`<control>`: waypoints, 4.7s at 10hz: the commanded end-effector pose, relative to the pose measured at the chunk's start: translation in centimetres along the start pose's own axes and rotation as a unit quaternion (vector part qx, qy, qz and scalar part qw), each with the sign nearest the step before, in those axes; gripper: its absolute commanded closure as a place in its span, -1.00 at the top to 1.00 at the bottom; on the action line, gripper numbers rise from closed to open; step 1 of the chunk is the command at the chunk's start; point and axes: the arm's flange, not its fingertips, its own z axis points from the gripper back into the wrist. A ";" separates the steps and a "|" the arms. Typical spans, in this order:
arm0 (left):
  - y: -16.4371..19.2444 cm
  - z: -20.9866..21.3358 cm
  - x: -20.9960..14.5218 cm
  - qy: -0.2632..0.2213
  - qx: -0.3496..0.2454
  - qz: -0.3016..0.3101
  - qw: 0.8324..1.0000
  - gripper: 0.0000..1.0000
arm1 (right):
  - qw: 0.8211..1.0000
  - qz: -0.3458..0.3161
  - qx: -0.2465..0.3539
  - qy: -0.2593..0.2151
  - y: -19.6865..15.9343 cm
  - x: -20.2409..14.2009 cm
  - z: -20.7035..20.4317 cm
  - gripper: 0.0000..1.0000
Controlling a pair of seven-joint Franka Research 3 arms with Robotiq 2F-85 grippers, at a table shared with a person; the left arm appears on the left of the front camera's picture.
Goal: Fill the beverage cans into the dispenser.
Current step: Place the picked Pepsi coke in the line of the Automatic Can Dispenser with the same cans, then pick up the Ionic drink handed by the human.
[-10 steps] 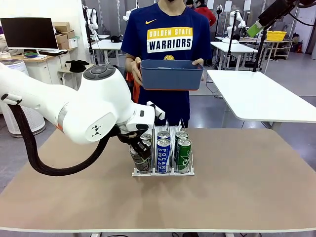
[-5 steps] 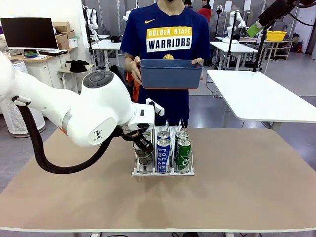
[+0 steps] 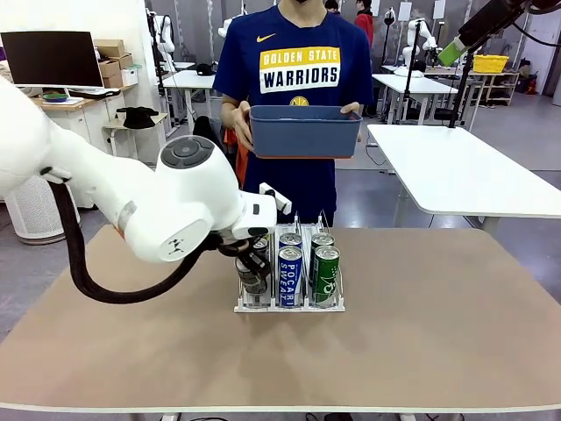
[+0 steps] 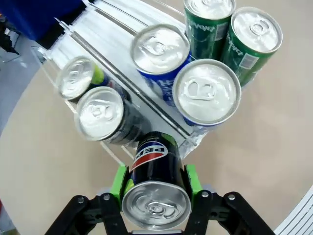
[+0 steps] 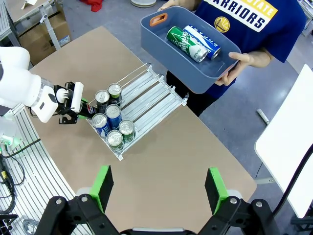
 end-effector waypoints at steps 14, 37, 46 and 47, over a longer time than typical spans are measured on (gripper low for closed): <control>2.0 2.6 2.5 0.013 0.003 0.032 0.999 1.00 | 1.000 0.000 0.000 0.000 0.0 0.0 0.0 1.00; 21.8 31.7 0.7 -0.123 -0.030 -0.004 0.992 1.00 | 1.000 0.000 0.000 0.000 0.0 0.0 0.0 1.00; 22.2 36.3 2.2 -0.128 -0.016 -0.005 0.992 1.00 | 1.000 0.000 0.000 0.000 0.0 0.0 0.0 1.00; 22.2 36.3 2.2 -0.128 -0.016 -0.005 0.992 1.00 | 1.000 0.000 0.000 0.000 0.0 0.0 0.0 1.00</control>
